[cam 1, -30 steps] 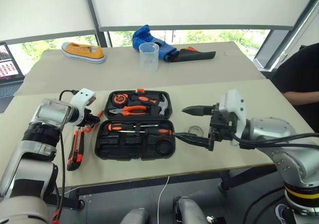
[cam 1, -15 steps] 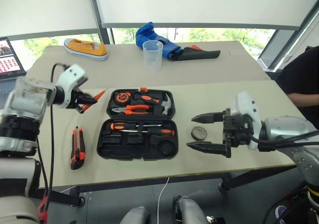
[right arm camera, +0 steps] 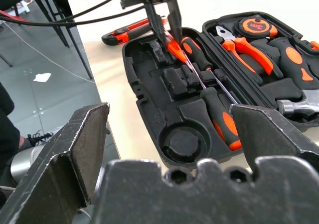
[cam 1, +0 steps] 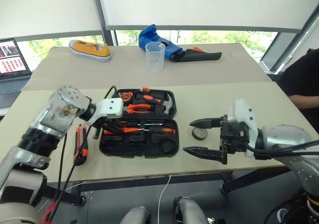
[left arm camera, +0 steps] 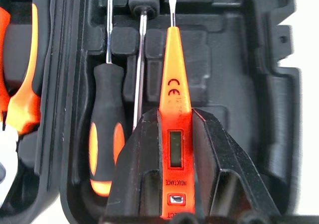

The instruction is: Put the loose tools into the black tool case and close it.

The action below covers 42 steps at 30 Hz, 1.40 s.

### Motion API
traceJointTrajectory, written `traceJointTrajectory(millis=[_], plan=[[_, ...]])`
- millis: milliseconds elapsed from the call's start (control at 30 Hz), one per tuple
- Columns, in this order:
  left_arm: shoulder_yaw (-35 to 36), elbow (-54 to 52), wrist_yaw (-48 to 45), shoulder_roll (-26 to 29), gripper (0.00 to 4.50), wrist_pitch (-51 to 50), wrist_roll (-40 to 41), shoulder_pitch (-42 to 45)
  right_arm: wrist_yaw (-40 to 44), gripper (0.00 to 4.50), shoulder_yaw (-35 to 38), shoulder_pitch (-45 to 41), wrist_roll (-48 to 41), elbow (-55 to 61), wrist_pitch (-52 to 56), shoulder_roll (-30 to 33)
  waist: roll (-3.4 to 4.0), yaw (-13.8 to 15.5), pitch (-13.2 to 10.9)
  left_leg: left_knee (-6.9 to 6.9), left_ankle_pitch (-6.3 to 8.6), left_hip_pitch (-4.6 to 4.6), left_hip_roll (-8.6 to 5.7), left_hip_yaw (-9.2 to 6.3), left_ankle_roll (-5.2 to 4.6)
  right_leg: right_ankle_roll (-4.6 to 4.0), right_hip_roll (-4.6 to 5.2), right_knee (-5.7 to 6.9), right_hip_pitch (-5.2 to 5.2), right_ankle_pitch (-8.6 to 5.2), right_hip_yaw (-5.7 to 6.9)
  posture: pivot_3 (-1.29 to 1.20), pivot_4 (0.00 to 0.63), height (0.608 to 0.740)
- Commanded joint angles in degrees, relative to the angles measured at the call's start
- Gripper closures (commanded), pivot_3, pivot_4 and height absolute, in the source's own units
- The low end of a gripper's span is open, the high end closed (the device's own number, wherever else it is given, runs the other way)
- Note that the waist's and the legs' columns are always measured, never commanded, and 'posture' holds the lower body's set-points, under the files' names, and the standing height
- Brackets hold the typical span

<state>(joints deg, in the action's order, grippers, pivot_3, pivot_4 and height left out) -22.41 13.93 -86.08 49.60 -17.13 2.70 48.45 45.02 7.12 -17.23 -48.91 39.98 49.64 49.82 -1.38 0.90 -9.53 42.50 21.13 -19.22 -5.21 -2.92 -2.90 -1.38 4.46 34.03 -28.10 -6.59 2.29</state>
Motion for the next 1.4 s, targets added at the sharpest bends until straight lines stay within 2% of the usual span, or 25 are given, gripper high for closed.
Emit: traceJointTrajectory(millis=[33,433,833,900,933,1100,1167,1233,1367,1400], plan=[[-0.18,0.87,-1.79,-0.23,4.08,1.15,-1.38,1.2,-1.96,0.0,3.08,0.51,-2.43,2.35,-0.07,-0.1,0.0,-0.15,0.0,0.05,0.01,0.0,0.01,0.0,-0.02,0.0,0.0,0.01,-0.01,0.0,0.0,0.0,0.15,0.724],[-0.39,5.45,-3.26,-1.58,4.08,5.18,-5.05,0.72,-5.32,0.0,3.2,1.98,-2.85,3.58,-1.04,0.03,0.0,-0.16,0.0,0.09,0.09,-0.02,0.0,0.02,-0.16,0.04,0.01,-0.04,-0.02,0.03,0.01,0.0,0.15,0.724],[-0.06,3.91,-3.98,-1.56,4.08,2.65,-6.02,-0.49,-6.15,0.0,2.42,1.41,-2.61,3.07,-1.45,-0.35,0.0,-0.22,0.0,0.13,0.14,-0.01,0.01,0.08,-0.24,0.05,-0.01,-0.02,-0.01,0.03,-0.01,0.0,0.15,0.724],[0.61,3.02,-4.77,-1.12,3.08,2.15,-5.14,-0.63,-6.11,0.0,2.3,1.33,-2.63,2.98,-1.46,-0.37,0.0,-0.22,0.0,0.13,0.14,-0.01,0.01,0.08,-0.25,0.06,-0.01,-0.03,-0.01,0.04,-0.01,0.0,0.15,0.724],[1.25,2.27,-5.52,-0.68,2.84,1.74,-4.22,-0.76,-6.09,0.0,2.23,1.35,-2.66,2.98,-1.46,-0.38,0.0,-0.24,0.0,0.14,0.14,-0.01,0.01,0.08,-0.25,0.06,-0.01,-0.03,-0.01,0.04,-0.02,0.0,0.15,0.724],[4.37,-0.55,-6.42,2.85,1.05,-1.13,3.6,-1.09,-5.8,0.0,2.21,1.95,-2.99,3.25,-1.46,-0.39,0.0,-0.23,0.0,0.15,0.15,-0.04,0.02,0.07,-0.25,0.06,-0.01,-0.02,-0.03,0.04,-0.01,0.0,0.15,0.724],[6.96,0.38,-6.42,5.53,1.05,-0.88,7.76,-2.28,-5.58,0.0,2.2,2.3,-2.99,3.19,-1.53,-0.4,0.0,-0.31,0.0,0.13,0.15,-0.03,0.02,0.07,-0.25,0.06,-0.01,-0.02,-0.04,0.04,-0.01,0.0,0.15,0.724],[10.29,1.73,-6.41,5.87,1.05,-1.08,10.33,-3.64,-5.26,0.0,1.98,2.34,-2.82,2.94,-1.61,-0.39,0.01,-0.34,0.0,0.11,0.15,0.0,0.02,0.08,-0.24,0.06,-0.02,-0.03,-0.05,0.04,0.0,0.0,0.15,0.724],[14.11,4.2,-2.87,2.2,2.18,-3.51,12.53,-5.19,-4.4,0.0,1.34,1.5,-2.46,1.98,-1.75,-0.34,0.01,-0.09,0.01,0.14,0.15,0.04,0.01,0.1,-0.24,0.06,-0.05,-0.03,-0.04,0.04,0.06,0.0,0.15,0.724],[14.54,5.33,-1.18,0.88,2.6,-3.61,12.35,-5.57,-4.3,0.0,0.98,1.04,-2.34,1.7,-1.72,-0.42,0.01,0.03,0.01,0.17,0.15,0.02,-0.02,0.08,-0.24,0.07,-0.07,-0.01,-0.01,0.04,0.06,0.0,0.15,0.724]])
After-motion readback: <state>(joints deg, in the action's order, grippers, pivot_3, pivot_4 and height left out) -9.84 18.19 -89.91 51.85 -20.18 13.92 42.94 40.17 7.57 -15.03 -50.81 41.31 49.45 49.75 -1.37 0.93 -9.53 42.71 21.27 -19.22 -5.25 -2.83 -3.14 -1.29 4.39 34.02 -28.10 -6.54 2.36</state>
